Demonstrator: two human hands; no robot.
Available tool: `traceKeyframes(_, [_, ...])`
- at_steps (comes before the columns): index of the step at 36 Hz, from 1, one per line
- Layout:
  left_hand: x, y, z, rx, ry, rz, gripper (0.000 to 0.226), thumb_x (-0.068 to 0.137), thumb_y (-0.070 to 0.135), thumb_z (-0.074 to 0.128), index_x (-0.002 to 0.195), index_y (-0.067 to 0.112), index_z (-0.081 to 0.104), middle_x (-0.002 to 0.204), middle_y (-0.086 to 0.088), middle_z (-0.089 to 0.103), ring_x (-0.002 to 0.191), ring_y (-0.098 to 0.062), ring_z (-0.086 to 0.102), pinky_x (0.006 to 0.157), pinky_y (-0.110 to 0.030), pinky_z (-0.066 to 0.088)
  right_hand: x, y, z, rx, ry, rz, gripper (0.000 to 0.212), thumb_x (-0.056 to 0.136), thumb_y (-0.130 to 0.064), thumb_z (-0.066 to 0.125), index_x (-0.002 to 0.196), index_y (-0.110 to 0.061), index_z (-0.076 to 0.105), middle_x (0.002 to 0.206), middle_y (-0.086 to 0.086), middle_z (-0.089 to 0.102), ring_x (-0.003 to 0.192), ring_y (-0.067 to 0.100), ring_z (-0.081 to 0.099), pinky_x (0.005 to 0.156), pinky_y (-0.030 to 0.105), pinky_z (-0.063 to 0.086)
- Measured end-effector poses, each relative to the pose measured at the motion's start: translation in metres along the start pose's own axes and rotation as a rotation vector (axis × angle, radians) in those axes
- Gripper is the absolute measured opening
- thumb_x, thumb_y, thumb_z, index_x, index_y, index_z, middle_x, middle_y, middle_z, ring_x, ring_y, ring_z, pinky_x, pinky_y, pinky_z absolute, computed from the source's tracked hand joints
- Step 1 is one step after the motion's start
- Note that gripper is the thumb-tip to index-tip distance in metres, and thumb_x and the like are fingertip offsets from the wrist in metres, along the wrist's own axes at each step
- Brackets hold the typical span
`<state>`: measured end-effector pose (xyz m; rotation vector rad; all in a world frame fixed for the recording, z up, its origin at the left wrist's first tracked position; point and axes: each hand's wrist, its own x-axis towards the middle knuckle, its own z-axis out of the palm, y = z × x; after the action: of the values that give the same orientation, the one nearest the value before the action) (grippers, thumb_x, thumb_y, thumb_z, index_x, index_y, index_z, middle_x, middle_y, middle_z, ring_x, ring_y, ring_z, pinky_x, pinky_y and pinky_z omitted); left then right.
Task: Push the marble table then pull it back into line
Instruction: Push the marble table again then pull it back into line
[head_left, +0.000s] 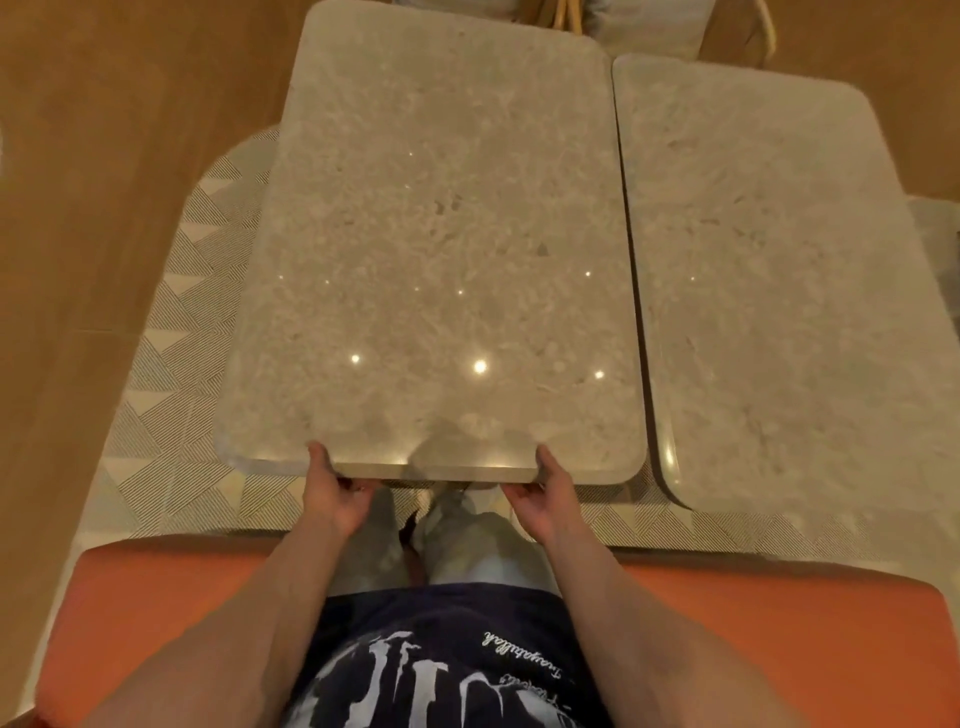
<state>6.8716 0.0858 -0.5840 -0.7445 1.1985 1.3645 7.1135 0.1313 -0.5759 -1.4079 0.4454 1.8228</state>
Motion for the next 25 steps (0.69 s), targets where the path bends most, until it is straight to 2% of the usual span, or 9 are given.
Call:
traceKeyframes(4, [-0.001, 0.0, -0.004, -0.025, -0.061, 0.012, 0.054, 0.102, 0.046, 0.047, 0.144, 0.012, 0.047, 0.146, -0.013, 0.051, 0.132, -0.029, 0.052, 0.113, -0.049, 0.041, 0.005, -0.002, -0.006, 0.006, -0.032, 0.008, 0.021, 0.102, -0.023, 0.057, 0.111, -0.004, 0.062, 0.142, 0.022, 0.054, 0.123, 0.034, 0.058, 0.113, 0.046, 0.043])
traceKeyframes(6, [-0.002, -0.001, -0.003, -0.022, -0.07, 0.02, 0.049, 0.103, 0.044, 0.047, 0.14, 0.011, 0.048, 0.145, -0.014, 0.052, 0.131, -0.03, 0.053, 0.113, -0.05, 0.041, 0.008, -0.003, -0.007, -0.048, -0.051, 0.0, 0.027, 0.102, -0.025, 0.056, 0.119, -0.005, 0.061, 0.142, 0.022, 0.054, 0.123, 0.035, 0.058, 0.114, 0.045, 0.042])
traceKeyframes(9, [-0.002, -0.003, -0.003, 0.004, -0.078, 0.045, 0.05, 0.105, 0.042, 0.043, 0.144, 0.012, 0.046, 0.145, -0.014, 0.053, 0.132, -0.031, 0.053, 0.113, -0.051, 0.04, 0.007, -0.003, -0.009, -0.067, -0.077, -0.026, 0.042, 0.102, -0.026, 0.056, 0.138, -0.004, 0.052, 0.142, 0.022, 0.055, 0.128, 0.036, 0.056, 0.117, 0.048, 0.038])
traceKeyframes(14, [-0.001, -0.005, -0.005, 0.072, -0.091, 0.066, 0.052, 0.106, 0.043, 0.038, 0.148, 0.012, 0.044, 0.146, -0.015, 0.052, 0.133, -0.032, 0.052, 0.114, -0.051, 0.039, 0.004, 0.0, -0.01, -0.073, -0.095, -0.054, 0.045, 0.103, -0.022, 0.055, 0.142, 0.0, 0.049, 0.143, 0.026, 0.054, 0.133, 0.037, 0.053, 0.116, 0.048, 0.039])
traceKeyframes(25, [-0.009, -0.014, -0.014, 0.147, -0.1, 0.094, 0.055, 0.106, 0.044, 0.035, 0.148, 0.01, 0.043, 0.148, -0.014, 0.052, 0.135, -0.031, 0.051, 0.114, -0.048, 0.039, 0.008, 0.002, -0.025, -0.17, -0.094, -0.091, 0.042, 0.102, -0.019, 0.055, 0.138, 0.002, 0.051, 0.14, 0.025, 0.057, 0.13, 0.036, 0.056, 0.115, 0.046, 0.042])
